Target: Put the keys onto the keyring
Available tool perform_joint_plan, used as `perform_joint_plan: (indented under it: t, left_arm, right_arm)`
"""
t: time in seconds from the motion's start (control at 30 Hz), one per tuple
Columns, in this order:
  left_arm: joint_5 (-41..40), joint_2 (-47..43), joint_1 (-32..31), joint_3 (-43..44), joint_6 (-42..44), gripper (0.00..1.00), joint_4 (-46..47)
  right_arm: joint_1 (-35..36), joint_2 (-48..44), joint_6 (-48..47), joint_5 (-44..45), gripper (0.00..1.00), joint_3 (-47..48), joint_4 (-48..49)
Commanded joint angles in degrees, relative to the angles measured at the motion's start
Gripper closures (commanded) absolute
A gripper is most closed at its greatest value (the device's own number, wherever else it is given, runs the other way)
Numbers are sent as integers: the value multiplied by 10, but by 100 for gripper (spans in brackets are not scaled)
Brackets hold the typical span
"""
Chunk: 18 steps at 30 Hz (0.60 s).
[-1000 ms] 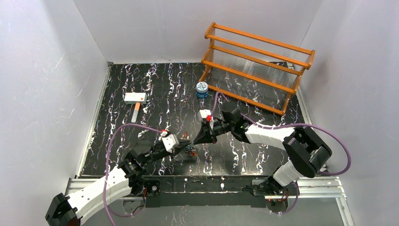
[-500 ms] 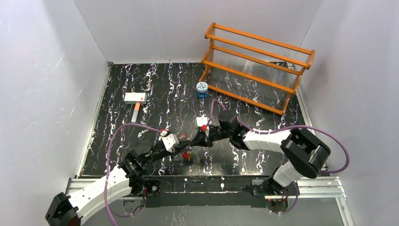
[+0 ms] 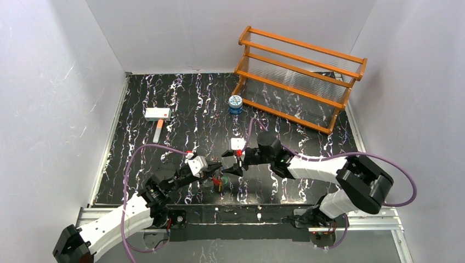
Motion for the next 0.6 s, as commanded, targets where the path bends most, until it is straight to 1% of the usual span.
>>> perform_joint_plan:
  t: [0.0, 0.17, 0.23, 0.33, 0.4, 0.5, 0.57]
  left_arm:
    - [-27, -1, 0, 20, 18, 100, 28]
    - [-77, 46, 1, 40, 27, 100, 36]
    - [-92, 82, 0, 52, 31, 100, 46]
    - [-136, 150, 1, 76, 22, 99, 62]
    - [-155, 193, 1, 97, 17, 96, 67]
    - [-183, 251, 2, 131, 2, 67, 82]
    - [-213, 280, 7, 152, -18, 39, 88]
  right_arm:
    - [-14, -51, -14, 49, 31, -10, -14]
    - [-42, -91, 3, 86, 24, -21, -35]
    - [-58, -103, 20, 85, 22, -28, -33]
    - [-83, -117, 48, 74, 17, -41, -26]
    - [-101, -124, 65, 63, 15, -47, -22]
    - [-127, -129, 90, 54, 11, -52, -21]
    - [-146, -127, 108, 44, 9, -53, -19]
